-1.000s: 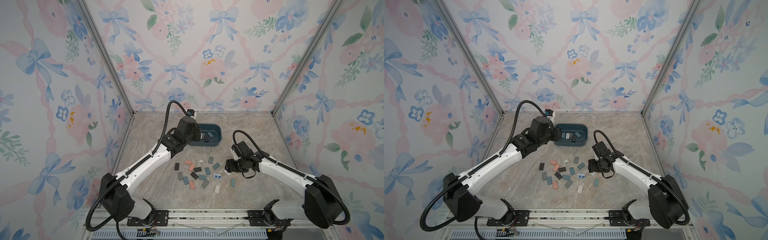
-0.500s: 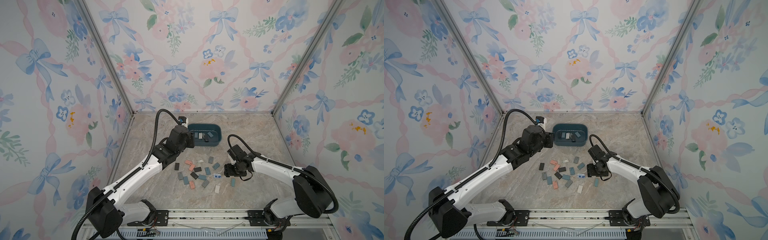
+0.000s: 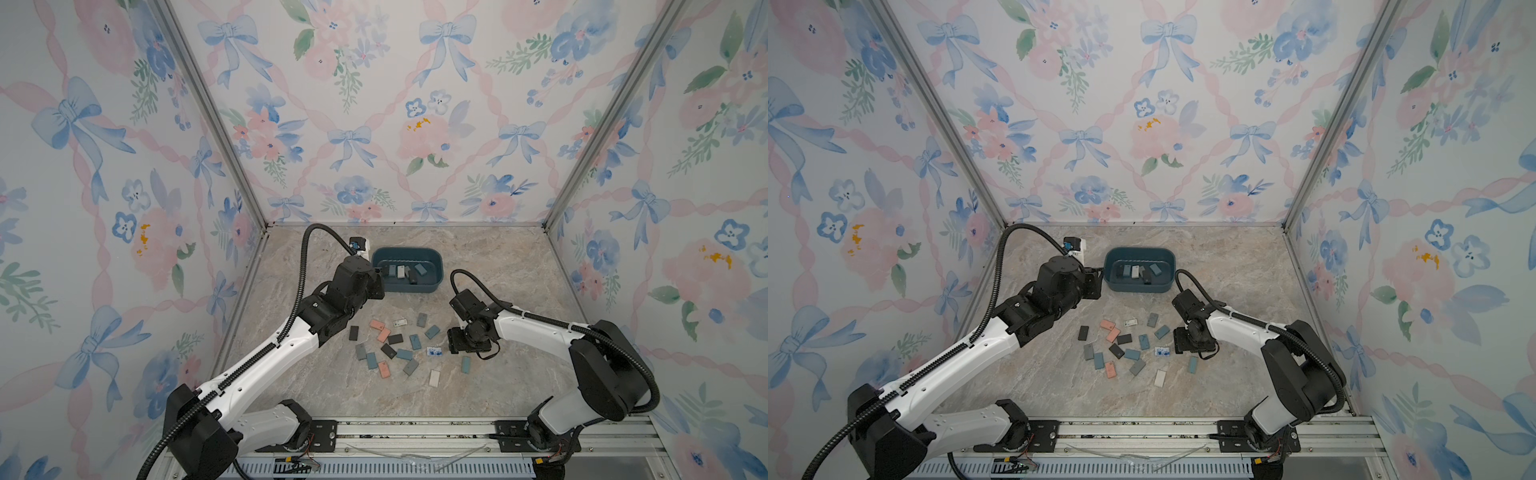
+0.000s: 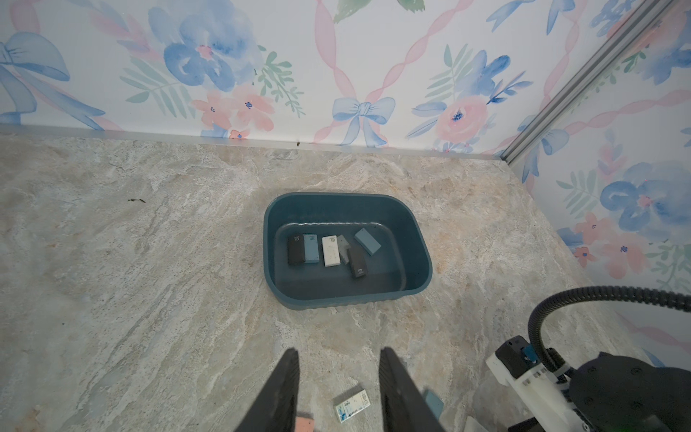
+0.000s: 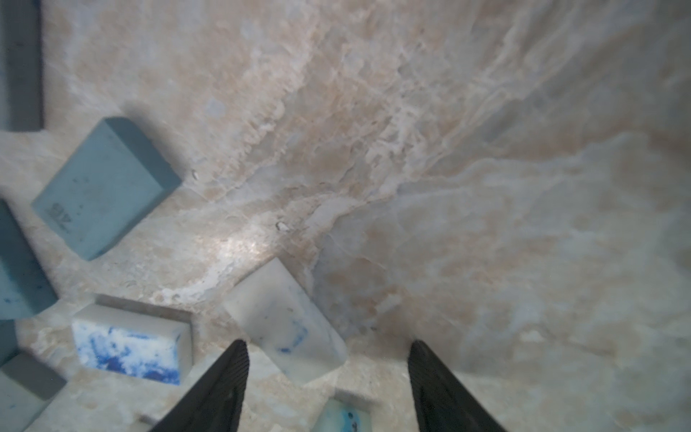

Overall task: Put the eraser in the storage box
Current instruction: Pick up the eraser from the center of the board.

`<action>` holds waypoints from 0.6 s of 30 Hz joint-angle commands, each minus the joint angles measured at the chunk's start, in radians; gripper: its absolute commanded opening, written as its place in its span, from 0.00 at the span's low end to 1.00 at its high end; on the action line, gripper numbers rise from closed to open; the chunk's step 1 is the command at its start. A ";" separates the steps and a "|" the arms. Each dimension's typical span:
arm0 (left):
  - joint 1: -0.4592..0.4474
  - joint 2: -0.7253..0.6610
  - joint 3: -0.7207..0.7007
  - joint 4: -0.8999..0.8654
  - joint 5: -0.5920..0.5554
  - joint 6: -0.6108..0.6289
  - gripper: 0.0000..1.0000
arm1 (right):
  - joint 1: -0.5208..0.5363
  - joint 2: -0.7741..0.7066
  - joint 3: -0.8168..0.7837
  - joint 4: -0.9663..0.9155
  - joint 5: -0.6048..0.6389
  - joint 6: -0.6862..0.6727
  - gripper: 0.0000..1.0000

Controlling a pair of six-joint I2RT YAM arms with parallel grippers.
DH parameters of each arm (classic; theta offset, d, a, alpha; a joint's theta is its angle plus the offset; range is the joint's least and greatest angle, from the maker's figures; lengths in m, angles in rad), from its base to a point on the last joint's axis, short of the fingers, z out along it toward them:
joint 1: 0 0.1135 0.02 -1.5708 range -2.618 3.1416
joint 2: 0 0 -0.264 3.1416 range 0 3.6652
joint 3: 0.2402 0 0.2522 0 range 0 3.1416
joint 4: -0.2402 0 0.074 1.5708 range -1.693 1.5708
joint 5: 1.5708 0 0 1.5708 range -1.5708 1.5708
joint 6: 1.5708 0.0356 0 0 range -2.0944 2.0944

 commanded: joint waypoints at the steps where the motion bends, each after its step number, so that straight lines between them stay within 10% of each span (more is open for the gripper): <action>1: -0.002 -0.036 -0.012 0.011 -0.026 -0.015 0.38 | 0.012 0.030 0.028 -0.001 0.023 0.000 0.67; 18: -0.002 -0.071 -0.034 0.012 -0.055 -0.017 0.38 | 0.025 0.058 0.055 0.007 0.055 0.003 0.56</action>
